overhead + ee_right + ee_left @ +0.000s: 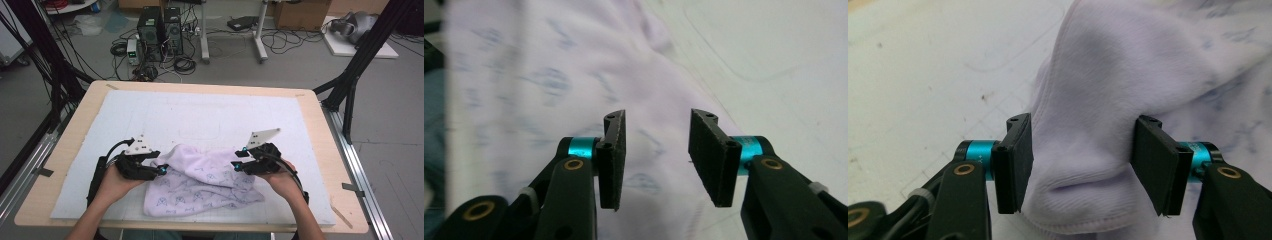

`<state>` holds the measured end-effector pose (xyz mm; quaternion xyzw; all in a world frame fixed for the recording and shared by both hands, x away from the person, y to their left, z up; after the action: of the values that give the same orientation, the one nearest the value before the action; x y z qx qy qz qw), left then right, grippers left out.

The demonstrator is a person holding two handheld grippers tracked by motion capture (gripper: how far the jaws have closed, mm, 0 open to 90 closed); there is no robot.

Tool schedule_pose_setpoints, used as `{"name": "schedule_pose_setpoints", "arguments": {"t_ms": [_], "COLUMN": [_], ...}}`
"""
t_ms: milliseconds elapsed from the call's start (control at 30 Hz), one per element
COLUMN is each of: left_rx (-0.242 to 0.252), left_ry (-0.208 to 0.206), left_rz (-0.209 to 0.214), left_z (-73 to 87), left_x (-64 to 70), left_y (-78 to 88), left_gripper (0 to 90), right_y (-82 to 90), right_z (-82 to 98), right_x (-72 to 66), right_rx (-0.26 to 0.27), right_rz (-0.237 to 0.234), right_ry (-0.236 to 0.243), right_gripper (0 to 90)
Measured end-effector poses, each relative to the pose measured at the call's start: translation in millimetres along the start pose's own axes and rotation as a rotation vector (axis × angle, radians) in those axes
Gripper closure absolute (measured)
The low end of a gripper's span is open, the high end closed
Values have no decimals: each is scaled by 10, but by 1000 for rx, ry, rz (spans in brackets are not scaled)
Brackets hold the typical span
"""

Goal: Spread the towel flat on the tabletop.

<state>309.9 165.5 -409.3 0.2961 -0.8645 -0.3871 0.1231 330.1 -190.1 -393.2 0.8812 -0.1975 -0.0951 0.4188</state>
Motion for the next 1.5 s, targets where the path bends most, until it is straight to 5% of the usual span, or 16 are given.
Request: {"name": "schedule_pose_setpoints", "arguments": {"t_ms": [67,133,233,333,433,567,700,733,900,1000,1033,1100,1233,1300,1367,1500], "left_rx": [-37,-45,-25,-9,14,74,151,156,65,14,8,-8,-24,-10,11,75], "left_ry": [20,47,63,65,64,70,92,98,102,110,123,128,102,88,81,102], "left_rz": [27,42,48,32,16,-19,-65,-58,-37,-30,-27,-12,-17,-33,-42,-62], "left_z": [52,101,109,85,42,-65,-193,-204,-182,-161,-157,-150,-138,-147,-156,-186], "left_x": [-46,-75,-93,-104,-99,-103,-168,-176,-158,-190,-208,-244,-226,-205,-198,-205], "left_y": [-129,-208,-237,-209,-150,3,166,174,-11,-128,-161,-217,-261,-232,-192,-73], "left_gripper": [493,584,707,756,773,773,770,687,502,484,508,591,719,769,784,790], "right_y": [-234,-386,-545,-656,-644,-510,-218,-139,-196,-177,-181,-270,-452,-537,-534,-489], "right_z": [43,70,51,34,7,-23,-51,-31,25,39,69,125,192,213,196,139], "right_x": [135,149,110,75,57,38,68,79,61,164,296,415,476,456,425,338], "right_rx": [-79,-74,-118,-162,-169,-127,-26,-15,-70,-21,-24,-66,-133,-143,-145,-159], "right_rz": [-7,-53,-43,-49,-58,-34,38,48,-3,17,77,90,80,82,42,74], "right_ry": [-47,-69,-52,-42,-30,-18,-36,-46,-17,-71,-118,-165,-185,-177,-153,-86], "right_gripper": [543,536,518,673,842,851,852,850,758,638,564,525,525,609,800,845]}}
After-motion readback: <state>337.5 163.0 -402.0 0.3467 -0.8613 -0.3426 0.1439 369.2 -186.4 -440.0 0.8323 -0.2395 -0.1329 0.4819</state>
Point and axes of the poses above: each handheld gripper's, and its own axes: y roughly backward along the jaws, z roughly out of its underside, x roughly to its right, the point moved 2 cm from there along -y, roughly forward along the jaws, and after that the axes turned 7 degrees about -x, right-handed, at the moved point
